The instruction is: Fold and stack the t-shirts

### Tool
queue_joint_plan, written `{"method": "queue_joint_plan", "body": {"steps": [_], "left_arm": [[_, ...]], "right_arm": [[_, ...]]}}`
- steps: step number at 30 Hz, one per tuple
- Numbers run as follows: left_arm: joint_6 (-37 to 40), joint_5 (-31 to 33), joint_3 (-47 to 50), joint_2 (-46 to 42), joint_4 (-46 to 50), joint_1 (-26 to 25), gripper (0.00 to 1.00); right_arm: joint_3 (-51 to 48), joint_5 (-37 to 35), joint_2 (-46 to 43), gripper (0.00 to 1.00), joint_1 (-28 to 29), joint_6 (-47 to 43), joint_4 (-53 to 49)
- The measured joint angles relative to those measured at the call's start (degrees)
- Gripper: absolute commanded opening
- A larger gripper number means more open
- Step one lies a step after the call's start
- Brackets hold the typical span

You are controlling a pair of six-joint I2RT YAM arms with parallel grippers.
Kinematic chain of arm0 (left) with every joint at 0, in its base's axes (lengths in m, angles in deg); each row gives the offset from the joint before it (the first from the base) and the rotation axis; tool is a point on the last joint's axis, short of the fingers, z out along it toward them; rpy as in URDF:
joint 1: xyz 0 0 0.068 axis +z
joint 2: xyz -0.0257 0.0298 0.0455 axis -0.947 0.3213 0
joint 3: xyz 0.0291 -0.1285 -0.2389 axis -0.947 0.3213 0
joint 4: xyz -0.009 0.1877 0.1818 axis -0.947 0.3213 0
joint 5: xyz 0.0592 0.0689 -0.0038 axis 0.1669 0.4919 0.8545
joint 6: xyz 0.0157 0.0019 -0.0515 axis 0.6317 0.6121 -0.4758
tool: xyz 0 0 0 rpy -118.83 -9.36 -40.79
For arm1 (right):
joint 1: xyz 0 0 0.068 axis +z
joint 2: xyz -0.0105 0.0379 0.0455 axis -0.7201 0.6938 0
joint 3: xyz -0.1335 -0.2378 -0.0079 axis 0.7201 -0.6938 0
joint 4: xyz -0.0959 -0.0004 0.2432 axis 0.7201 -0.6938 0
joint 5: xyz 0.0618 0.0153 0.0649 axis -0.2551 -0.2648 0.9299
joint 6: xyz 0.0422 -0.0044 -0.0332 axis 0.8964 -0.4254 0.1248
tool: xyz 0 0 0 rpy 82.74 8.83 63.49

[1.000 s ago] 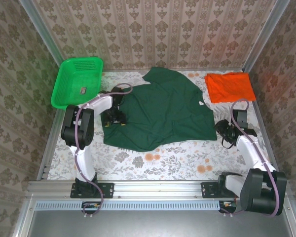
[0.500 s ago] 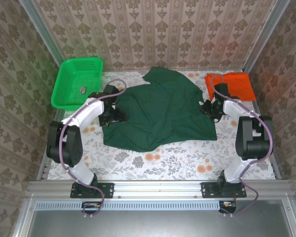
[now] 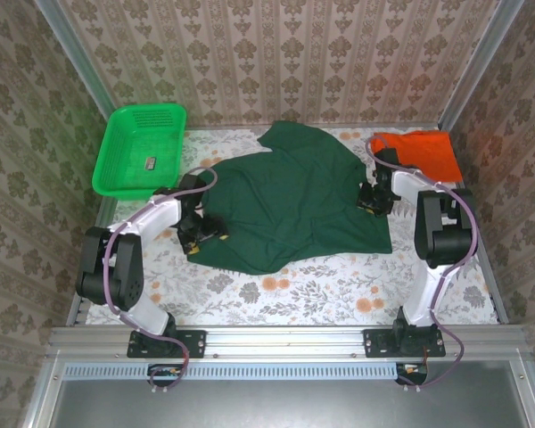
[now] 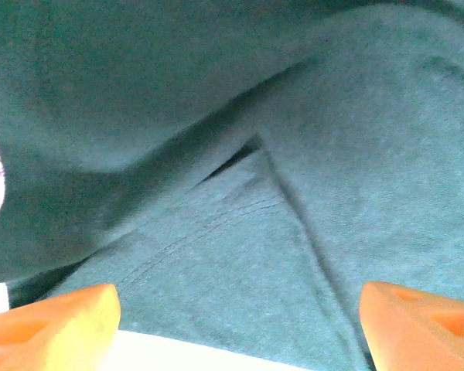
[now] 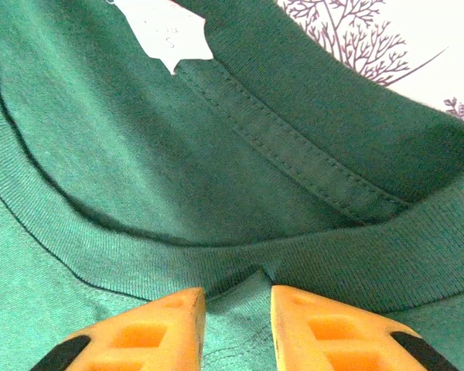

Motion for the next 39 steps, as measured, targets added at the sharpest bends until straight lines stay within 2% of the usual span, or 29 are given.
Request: {"method": "queue_joint_plan", "body": {"steps": [7,14,22,30,39], "left_arm": [[-0.4,-0.7,0.0,0.0,-0.8,0.3,0.82],[-0.5,-0.7,0.0,0.0,-0.7,0.3,0.79],[-2.9,-1.0,1.3,-0.2,-2.7,-0.2,0.77],[-6.3,-2.9,3.4,-3.7,-3.5,-0.9,0.77],[-10.6,-1.4,3.4,-5.2,-2.6,-2.6,0.59]], "right_arm": [[0.7,-1.3,0.5,0.09,0.3,-1.0,-1.2],[0.1,-1.2,-0.4,0.00,0.4,-1.6,-1.2],[-6.0,1.0,-9.9,0.00,1.4,-0.2,-0.9],[-15.4,6.2,-21.4,0.00,1.5,2.4,-1.2],[-25.7,15.4,-35.6,0.00,2.0,6.9,-3.6]]}}
